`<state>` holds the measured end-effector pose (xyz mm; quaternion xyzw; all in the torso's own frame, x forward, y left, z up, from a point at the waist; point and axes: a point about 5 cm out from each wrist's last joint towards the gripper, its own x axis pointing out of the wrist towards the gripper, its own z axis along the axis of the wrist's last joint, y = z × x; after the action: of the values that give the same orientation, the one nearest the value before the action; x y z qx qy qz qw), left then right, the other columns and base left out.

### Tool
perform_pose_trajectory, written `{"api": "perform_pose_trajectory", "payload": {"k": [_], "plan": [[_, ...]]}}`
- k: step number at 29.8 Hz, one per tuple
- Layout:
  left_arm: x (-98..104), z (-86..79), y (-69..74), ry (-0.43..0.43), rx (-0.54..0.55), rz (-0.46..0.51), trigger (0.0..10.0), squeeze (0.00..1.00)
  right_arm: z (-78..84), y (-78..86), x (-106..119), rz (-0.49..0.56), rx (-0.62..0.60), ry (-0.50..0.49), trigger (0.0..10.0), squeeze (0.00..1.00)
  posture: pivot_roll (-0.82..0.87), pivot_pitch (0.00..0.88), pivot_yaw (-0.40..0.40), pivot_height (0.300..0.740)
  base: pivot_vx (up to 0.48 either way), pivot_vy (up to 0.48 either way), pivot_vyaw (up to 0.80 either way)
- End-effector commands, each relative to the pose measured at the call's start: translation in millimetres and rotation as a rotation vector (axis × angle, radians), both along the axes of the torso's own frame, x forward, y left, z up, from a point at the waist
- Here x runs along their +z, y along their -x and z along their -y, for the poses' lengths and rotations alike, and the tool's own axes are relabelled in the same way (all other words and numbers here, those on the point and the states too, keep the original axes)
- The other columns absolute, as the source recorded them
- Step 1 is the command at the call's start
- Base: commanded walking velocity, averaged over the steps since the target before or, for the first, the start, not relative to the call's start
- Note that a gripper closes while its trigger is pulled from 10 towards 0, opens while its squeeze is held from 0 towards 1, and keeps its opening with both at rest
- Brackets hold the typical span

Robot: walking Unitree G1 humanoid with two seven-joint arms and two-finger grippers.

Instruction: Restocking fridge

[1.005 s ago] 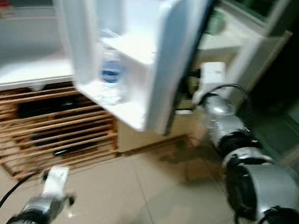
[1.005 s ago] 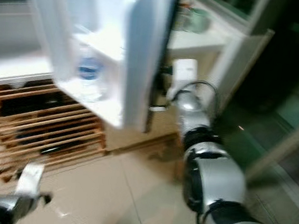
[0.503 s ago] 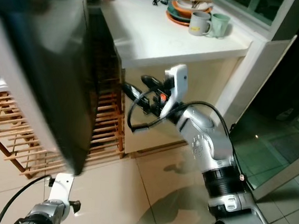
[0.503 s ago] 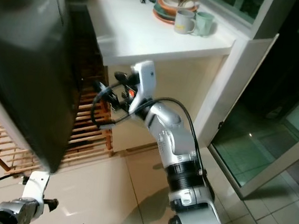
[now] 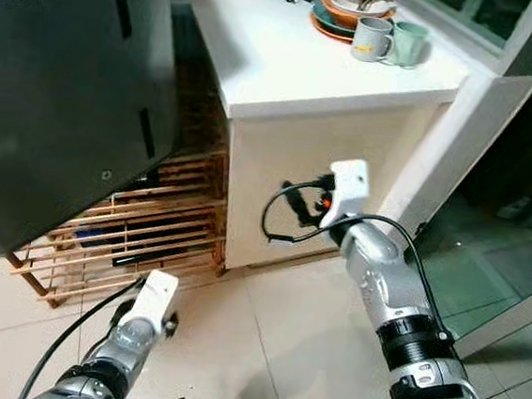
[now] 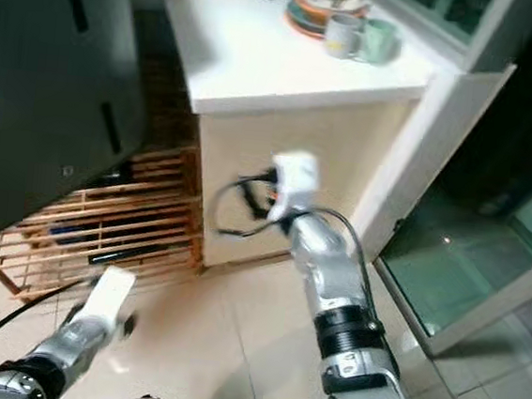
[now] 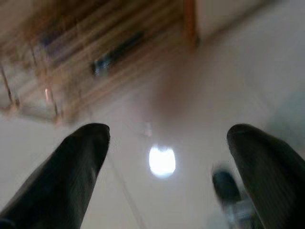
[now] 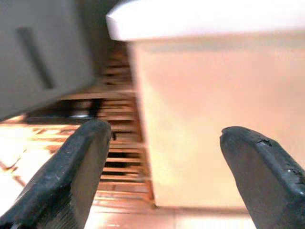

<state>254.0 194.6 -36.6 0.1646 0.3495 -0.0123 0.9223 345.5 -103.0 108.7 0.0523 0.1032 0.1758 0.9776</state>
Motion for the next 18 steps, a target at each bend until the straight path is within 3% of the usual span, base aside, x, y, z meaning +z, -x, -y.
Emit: {"api": "perform_pose_trajectory", "payload": {"k": [1,3,5,6,8,10,12,13,14,15,18], "plan": [[21.0,0.4,-14.2,0.055,-0.058,0.167,10.0,0.00,21.7,3.3,-14.9,-0.035,-0.119,0.041,10.0,0.00,0.08,0.000,-0.049,0.740,0.000,0.000,0.00],[46.2,12.0,-29.6,0.158,-0.066,0.319,10.0,0.00,31.3,5.2,-22.0,-0.033,-0.175,0.108,10.0,0.00,0.07,0.000,-0.059,0.740,0.000,0.000,0.00],[100.2,29.5,-60.0,0.304,-0.025,0.573,10.0,0.00,34.7,-0.7,-15.3,0.027,-0.197,0.114,10.0,0.00,0.04,0.000,-0.034,0.740,0.000,0.000,0.00],[114.1,32.2,-66.6,0.316,-0.029,0.634,10.0,0.00,36.0,-2.7,-13.6,0.039,-0.202,0.124,10.0,0.00,0.03,0.000,-0.028,0.740,0.000,0.000,0.00],[161.1,32.3,-81.5,0.336,-0.030,0.811,10.0,0.00,44.7,-7.7,-3.5,0.105,-0.284,0.091,10.0,0.00,0.00,0.000,-0.022,0.740,0.000,0.465,0.00],[173.8,28.3,-88.6,0.355,0.034,0.825,10.0,0.00,46.3,-6.3,-4.7,0.105,-0.292,0.084,10.0,0.00,0.00,0.000,-0.027,0.740,0.000,0.480,0.00],[176.8,29.2,-90.4,0.321,0.025,0.822,10.0,0.00,43.8,-4.9,-8.6,0.099,-0.269,0.098,10.0,0.00,0.00,0.000,-0.029,0.740,0.000,0.480,0.00],[176.5,29.9,-91.2,0.313,0.026,0.814,10.0,0.00,43.7,-4.5,-11.5,0.085,-0.265,0.106,10.0,0.24,-0.01,0.000,-0.029,0.740,0.000,0.480,0.00],[176.0,30.3,-91.3,0.314,0.030,0.810,10.0,0.00,44.1,-4.4,-12.9,0.077,-0.267,0.109,10.0,0.24,-0.01,0.000,-0.029,0.740,0.000,0.480,0.00],[174.7,32.2,-90.8,0.313,0.033,0.802,10.0,0.00,44.7,-4.4,-16.7,0.063,-0.262,0.160,10.0,0.51,-0.01,0.000,-0.032,0.740,0.000,0.480,0.74],[172.0,34.2,-89.5,0.298,0.044,0.786,10.0,0.00,43.8,-5.3,-17.5,0.063,-0.261,0.174,10.0,0.55,0.00,0.000,-0.035,0.740,0.000,0.320,0.75]]}}
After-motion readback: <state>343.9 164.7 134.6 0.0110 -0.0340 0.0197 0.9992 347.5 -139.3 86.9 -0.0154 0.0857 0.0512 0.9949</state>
